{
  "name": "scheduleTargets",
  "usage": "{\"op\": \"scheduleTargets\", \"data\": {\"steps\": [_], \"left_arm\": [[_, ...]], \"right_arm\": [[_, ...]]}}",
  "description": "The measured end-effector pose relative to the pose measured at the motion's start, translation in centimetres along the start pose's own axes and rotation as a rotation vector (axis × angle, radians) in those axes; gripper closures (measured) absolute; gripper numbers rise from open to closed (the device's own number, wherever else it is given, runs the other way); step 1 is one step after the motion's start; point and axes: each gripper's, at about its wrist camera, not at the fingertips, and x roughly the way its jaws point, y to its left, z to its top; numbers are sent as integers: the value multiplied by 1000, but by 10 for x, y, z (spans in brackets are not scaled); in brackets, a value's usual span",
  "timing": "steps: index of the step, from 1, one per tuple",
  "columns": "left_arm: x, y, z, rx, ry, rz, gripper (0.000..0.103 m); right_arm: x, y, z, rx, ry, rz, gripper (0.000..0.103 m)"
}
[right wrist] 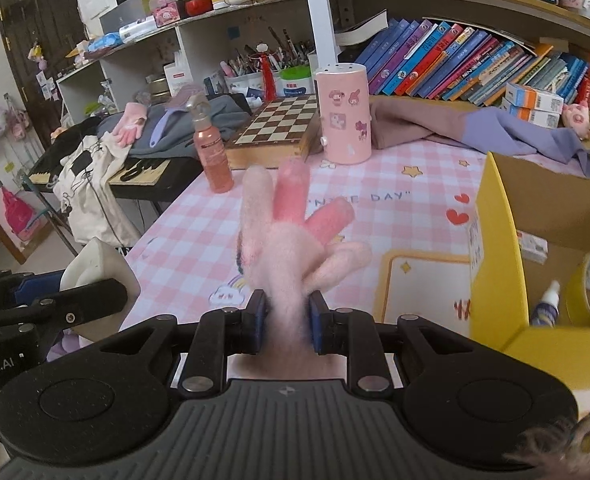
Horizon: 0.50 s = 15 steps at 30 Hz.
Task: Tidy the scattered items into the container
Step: 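Lift and carry the glove and sponge with both grippers over the yellow box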
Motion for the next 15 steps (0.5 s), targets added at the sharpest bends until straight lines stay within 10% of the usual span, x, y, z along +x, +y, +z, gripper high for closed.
{"op": "scheduleTargets", "data": {"steps": [15], "left_arm": [[-47, -20, -34, 41, 9, -50, 69]], "right_arm": [[-63, 16, -61, 1, -8, -26, 82]]}}
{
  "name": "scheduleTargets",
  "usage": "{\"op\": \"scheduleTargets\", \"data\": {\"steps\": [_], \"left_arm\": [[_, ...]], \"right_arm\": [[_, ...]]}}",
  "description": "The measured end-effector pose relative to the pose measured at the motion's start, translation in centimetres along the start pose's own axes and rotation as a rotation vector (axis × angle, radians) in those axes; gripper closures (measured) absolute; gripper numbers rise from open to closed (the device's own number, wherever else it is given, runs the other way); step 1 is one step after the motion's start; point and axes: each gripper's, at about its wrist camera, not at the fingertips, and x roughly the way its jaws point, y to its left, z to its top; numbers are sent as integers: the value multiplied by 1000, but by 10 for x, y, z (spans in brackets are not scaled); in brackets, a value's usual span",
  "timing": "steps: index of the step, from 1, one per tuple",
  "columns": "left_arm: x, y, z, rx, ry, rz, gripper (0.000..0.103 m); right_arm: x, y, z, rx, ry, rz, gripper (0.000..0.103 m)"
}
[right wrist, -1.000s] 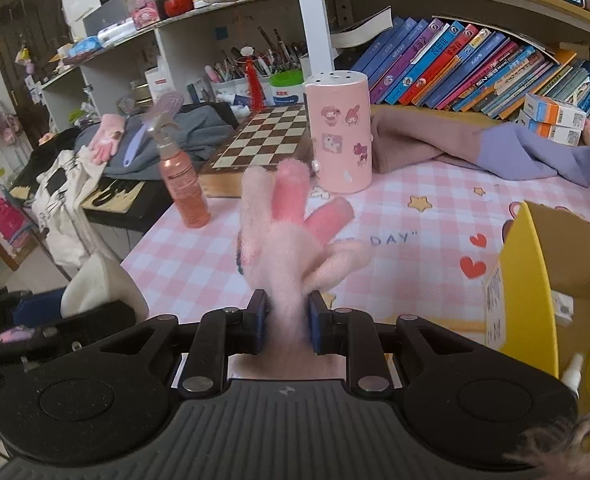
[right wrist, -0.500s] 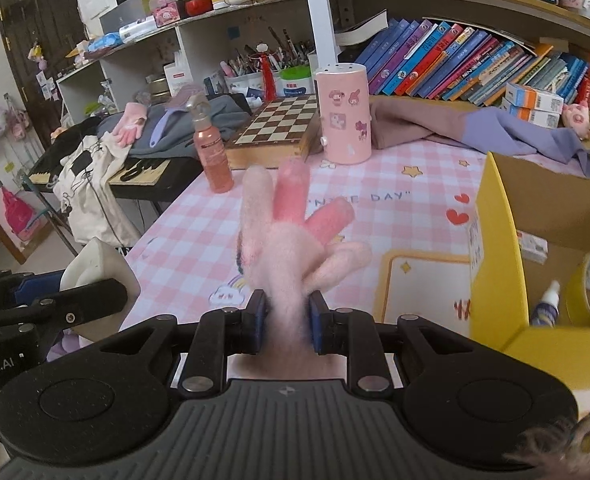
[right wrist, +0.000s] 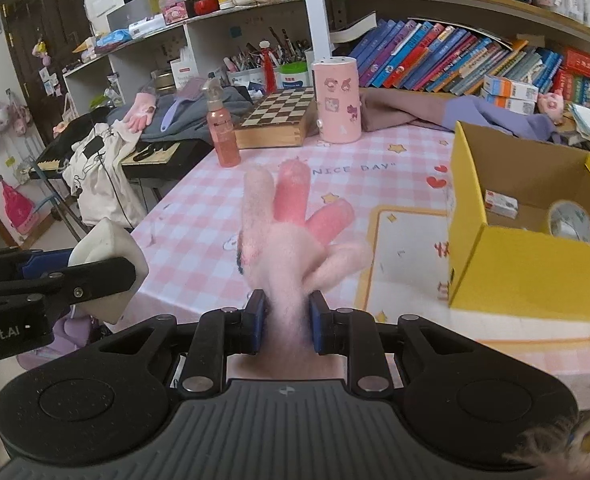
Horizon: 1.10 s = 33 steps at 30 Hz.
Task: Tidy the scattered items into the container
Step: 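Lift and carry the glove and sponge with both grippers over the yellow box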
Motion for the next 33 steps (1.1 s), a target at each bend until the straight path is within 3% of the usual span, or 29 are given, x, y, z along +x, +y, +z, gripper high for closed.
{"op": "scheduleTargets", "data": {"steps": [14, 33], "left_arm": [[6, -30, -9, 67, 56, -106, 69], [36, -108, -12, 207, 121, -302, 69]], "right_arm": [[-27, -28, -29, 108, 35, -97, 82], [-76, -91, -68, 266, 24, -266, 82]]}}
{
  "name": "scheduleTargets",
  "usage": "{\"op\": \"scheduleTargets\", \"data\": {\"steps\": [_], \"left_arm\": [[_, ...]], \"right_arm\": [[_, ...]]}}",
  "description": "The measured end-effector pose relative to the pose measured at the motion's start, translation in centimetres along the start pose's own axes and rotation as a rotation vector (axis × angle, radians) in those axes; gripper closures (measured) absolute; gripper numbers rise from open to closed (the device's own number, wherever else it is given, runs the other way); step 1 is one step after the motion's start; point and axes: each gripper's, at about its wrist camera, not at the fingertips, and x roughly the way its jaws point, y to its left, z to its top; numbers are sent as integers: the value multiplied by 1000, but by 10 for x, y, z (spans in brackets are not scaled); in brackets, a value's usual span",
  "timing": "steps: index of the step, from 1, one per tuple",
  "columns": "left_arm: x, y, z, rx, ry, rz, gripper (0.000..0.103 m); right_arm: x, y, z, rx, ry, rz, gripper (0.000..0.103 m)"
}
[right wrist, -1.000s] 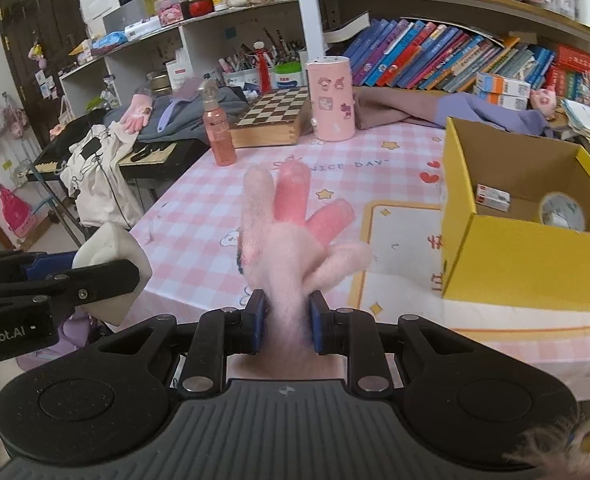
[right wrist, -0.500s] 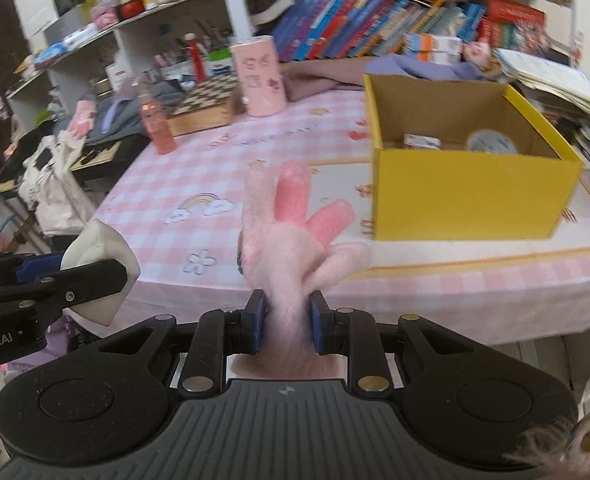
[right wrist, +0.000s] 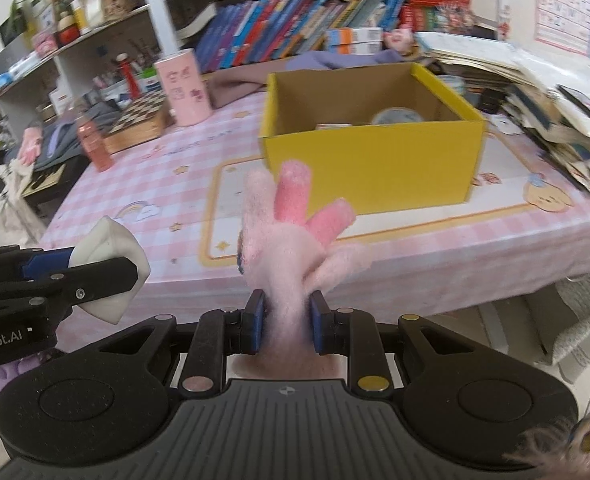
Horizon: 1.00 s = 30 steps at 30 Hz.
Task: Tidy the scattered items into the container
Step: 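Lift and carry the glove and sponge with both grippers over the yellow box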
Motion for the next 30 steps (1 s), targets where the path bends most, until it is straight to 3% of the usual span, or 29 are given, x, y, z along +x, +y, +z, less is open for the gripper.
{"op": "scheduleTargets", "data": {"steps": [18, 30], "left_arm": [[43, -47, 22, 69, 28, -96, 69], [61, -63, 49, 101, -39, -115, 69]], "right_arm": [[-10, -60, 2, 76, -5, -82, 82], [-10, -88, 22, 94, -78, -98, 82]]}}
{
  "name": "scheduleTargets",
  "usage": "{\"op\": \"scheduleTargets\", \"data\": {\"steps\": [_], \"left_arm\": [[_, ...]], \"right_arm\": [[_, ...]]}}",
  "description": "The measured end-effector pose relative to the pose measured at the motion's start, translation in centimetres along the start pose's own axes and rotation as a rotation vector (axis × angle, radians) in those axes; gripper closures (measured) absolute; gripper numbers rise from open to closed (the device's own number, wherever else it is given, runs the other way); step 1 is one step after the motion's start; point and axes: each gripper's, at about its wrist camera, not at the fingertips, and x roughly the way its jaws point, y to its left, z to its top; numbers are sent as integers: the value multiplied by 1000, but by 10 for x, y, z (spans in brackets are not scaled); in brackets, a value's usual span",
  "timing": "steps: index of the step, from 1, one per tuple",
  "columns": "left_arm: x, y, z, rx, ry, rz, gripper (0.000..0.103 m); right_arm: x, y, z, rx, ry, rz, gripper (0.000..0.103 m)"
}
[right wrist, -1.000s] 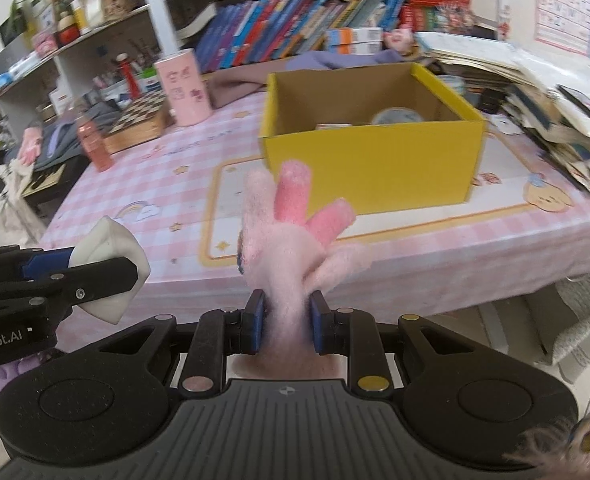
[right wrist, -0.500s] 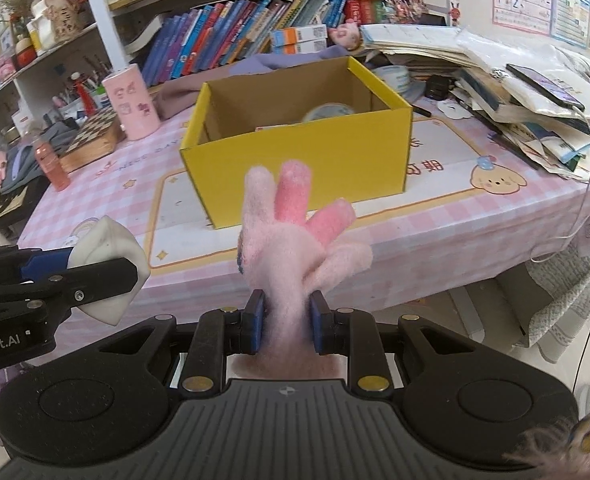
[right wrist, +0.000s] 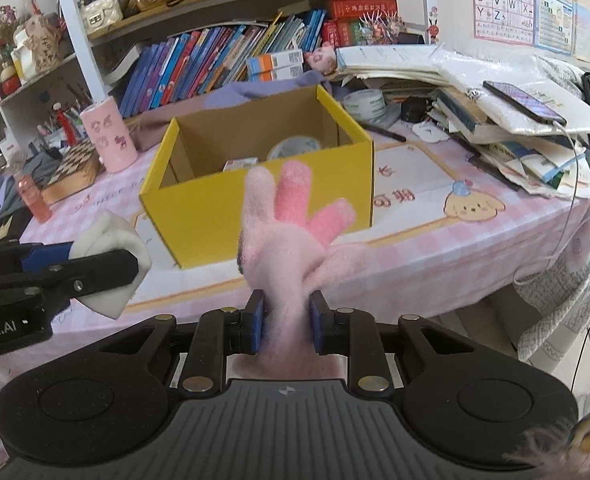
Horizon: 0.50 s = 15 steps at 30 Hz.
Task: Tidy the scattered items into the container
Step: 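Lift and carry the glove and sponge with both grippers over the yellow box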
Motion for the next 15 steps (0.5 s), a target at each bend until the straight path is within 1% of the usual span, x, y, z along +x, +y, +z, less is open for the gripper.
{"op": "scheduleTargets", "data": {"steps": [5, 11, 15], "left_arm": [[6, 4, 23, 15, -60, 5, 69], [23, 9, 53, 23, -127, 34, 69], [39, 13, 71, 24, -152, 64, 69]], "right_arm": [[6, -6, 26, -15, -46, 19, 82], [16, -12, 72, -44, -124, 58, 82], [31, -16, 101, -81, -154, 85, 81]]}}
